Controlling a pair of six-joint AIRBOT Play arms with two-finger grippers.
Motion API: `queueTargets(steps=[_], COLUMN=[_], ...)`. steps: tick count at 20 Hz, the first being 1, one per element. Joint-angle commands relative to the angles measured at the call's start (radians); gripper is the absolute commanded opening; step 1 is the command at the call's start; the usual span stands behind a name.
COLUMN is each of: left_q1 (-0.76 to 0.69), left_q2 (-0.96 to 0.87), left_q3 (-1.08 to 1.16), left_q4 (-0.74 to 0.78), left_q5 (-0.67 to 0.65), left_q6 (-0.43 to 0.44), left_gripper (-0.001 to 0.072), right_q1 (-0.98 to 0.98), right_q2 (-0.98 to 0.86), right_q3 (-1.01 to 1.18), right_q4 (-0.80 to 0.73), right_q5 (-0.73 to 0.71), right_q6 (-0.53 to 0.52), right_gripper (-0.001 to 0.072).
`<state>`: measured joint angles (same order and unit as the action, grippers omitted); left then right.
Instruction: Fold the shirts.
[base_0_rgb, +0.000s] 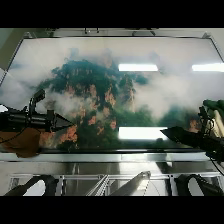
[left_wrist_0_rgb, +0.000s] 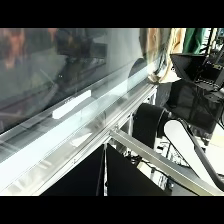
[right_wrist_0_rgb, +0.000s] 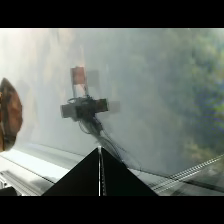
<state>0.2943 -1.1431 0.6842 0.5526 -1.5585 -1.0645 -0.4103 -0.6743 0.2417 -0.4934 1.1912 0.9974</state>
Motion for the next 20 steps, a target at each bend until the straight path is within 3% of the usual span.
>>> queueTargets(steps=[1, 7, 11, 12, 13, 14, 20], left_q1=[0.001, 0.048, 0.269, 0.341, 0.405, 0.467, 0.748], left_q2=[0.000, 0.098, 0.266, 0.303, 0.322, 0.322, 0.097], left_q3=[0.001, 0.011, 0.127, 0.158, 0.184, 0.201, 0.210], left_q4=[0.002, 0.016, 0.275, 0.366, 0.440, 0.497, 0.502], left_q5=[-0.005, 0.007, 0.206, 0.253, 0.289, 0.314, 0.337], left_q6=[0.001, -0.007, -0.161, -0.176, -0.189, -0.236, -0.245], left_gripper=[-0.0003, -0.0006, -0.0003, 0.0055, 0.0302, 0.0342, 0.0342], right_q1=[0.000, 0.000, 0.000, 0.000, 0.000, 0.001, 0.000], right_q2=[0.001, 0.001, 0.000, 0.001, 0.001, 0.001, 0.001], right_q3=[0.000, 0.000, 0.000, 0.000, 0.000, 0.000, 0.000], right_q4=[0.000, 0.000, 0.000, 0.000, 0.000, 0.000, 0.000], right_q5=[0.002, 0.002, 0.002, 0.002, 0.002, 0.002, 0.002], right_q6=[0.000, 0.000, 0.000, 0.000, 0.000, 0.000, 0.000], right_gripper=[0.0021, 0.0021, 0.0021, 0.0021, 0.0021, 0.0021, 0.0021])
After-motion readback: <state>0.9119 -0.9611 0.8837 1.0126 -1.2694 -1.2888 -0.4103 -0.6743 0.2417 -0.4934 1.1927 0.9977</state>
